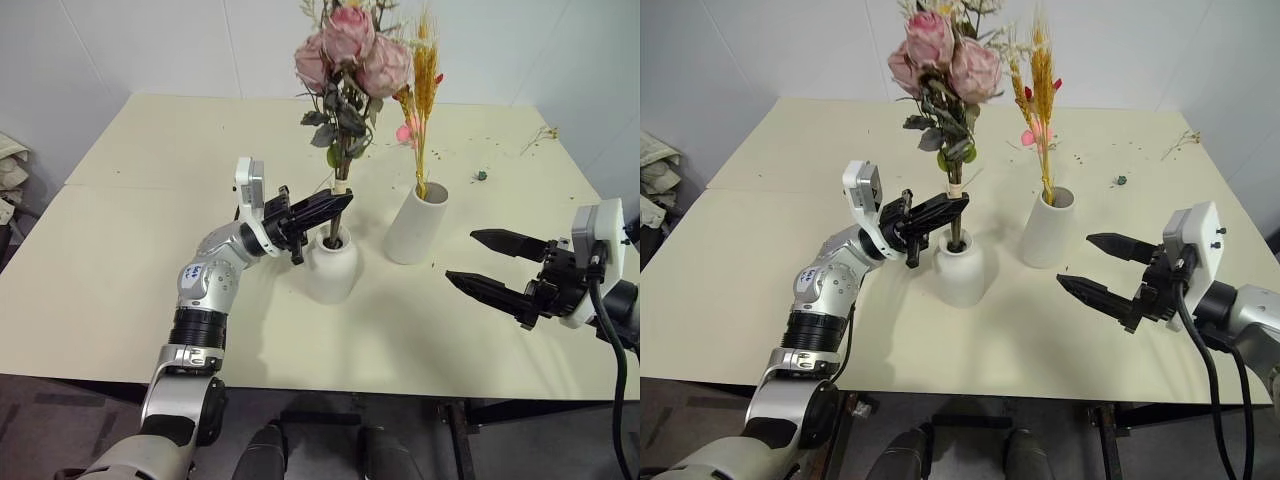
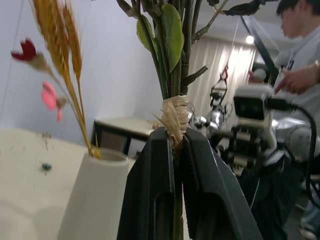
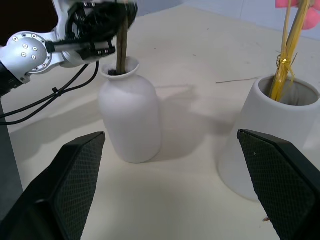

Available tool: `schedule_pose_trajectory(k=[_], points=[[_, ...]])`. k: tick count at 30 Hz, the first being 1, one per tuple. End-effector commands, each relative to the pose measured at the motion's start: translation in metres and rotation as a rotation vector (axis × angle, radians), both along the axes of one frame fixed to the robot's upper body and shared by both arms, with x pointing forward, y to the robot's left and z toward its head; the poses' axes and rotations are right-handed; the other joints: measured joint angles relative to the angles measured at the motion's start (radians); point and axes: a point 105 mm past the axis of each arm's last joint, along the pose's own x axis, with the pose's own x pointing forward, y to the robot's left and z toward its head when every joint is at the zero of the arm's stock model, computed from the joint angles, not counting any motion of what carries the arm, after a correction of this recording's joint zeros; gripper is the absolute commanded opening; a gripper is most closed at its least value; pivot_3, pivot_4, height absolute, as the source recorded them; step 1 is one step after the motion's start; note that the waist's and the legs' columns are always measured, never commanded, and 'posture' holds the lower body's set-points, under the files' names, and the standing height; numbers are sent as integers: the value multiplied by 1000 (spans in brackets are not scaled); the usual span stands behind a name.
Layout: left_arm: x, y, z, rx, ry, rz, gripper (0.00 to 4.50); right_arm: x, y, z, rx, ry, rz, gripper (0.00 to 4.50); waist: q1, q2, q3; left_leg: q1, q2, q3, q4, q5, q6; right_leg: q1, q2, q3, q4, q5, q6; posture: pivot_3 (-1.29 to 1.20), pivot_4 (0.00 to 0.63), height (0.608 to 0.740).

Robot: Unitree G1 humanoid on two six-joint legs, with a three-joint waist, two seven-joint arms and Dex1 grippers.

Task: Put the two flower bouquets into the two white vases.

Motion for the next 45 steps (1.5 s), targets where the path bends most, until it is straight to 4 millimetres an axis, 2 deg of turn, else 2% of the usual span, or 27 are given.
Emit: schedule_pose_trajectory(k=[1,6,8,11,14,18,21,23,26,32,36,38,41,45], points=[[-2,0,1,6,-32,-1,4,-5,1,10,-17,-44,3,4500,1,0,0,0,0,0,0,0,0,0,0,0,0,0,0,0,150,740],[4,-1,-2,7,-30,17,4,-4,0,11,-19,-48,3,4500,1,0,0,0,0,0,0,0,0,1,0,0,-2,0,0,0,150,740],[6,-2,-3,11,-32,21,695,-4,0,11,-20,-49,4,4500,1,0,0,0,0,0,0,0,0,1,0,0,-2,0,0,0,150,740],[8,-4,0,9,-46,23,1430,-4,0,12,-22,-50,3,4500,2,0,0,0,0,0,0,0,1,1,0,0,-2,0,0,0,150,740],[9,-4,5,2,-59,16,2362,-3,-1,12,-24,-51,-1,4500,2,0,0,-1,0,0,0,0,1,1,0,0,-3,0,0,0,150,740],[1,-1,6,56,-87,-14,3526,-3,-2,12,-26,-50,-5,4500,0,0,0,-1,0,0,-1,-1,1,1,0,0,-4,1,2,0,150,740],[-5,4,15,79,-124,-21,4453,-4,-3,12,-29,-48,-8,4500,0,0,0,-1,0,0,-2,-1,1,0,0,0,-4,1,2,0,150,740],[-8,10,18,127,-156,-14,4453,-4,-4,11,-36,-43,-12,4500,0,0,0,-1,0,0,-2,-1,1,0,0,0,-4,1,2,0,150,740],[-8,22,7,275,-177,7,4453,-4,-7,10,-47,-34,-17,4500,-1,0,0,-1,0,0,-2,-1,1,0,0,0,-4,1,2,0,150,740],[9,59,-16,577,-196,158,4453,-3,-12,10,-63,-26,-23,4500,0,0,0,-1,0,0,-3,-1,1,1,0,0,-5,0,-1,0,150,740],[13,68,-14,588,-191,217,4453,-2,-14,11,-78,-20,-21,4500,0,0,0,-1,0,0,-4,-1,1,0,0,0,-6,0,-1,0,150,740],[17,80,-16,637,-190,272,4453,-2,-18,15,-86,-19,-23,4500,1,0,0,-1,0,0,-4,-1,1,0,0,0,-7,0,0,0,150,740],[24,109,-16,706,-189,374,4453,0,-27,19,-108,-9,-37,4500,-3,0,0,-1,1,1,-6,-1,1,-1,0,0,-6,1,1,0,150,740],[30,143,-6,685,-210,464,4453,0,-37,21,-118,17,-51,4500,-3,0,0,-1,1,2,-9,-1,1,-3,0,0,-6,1,1,0,150,740]])
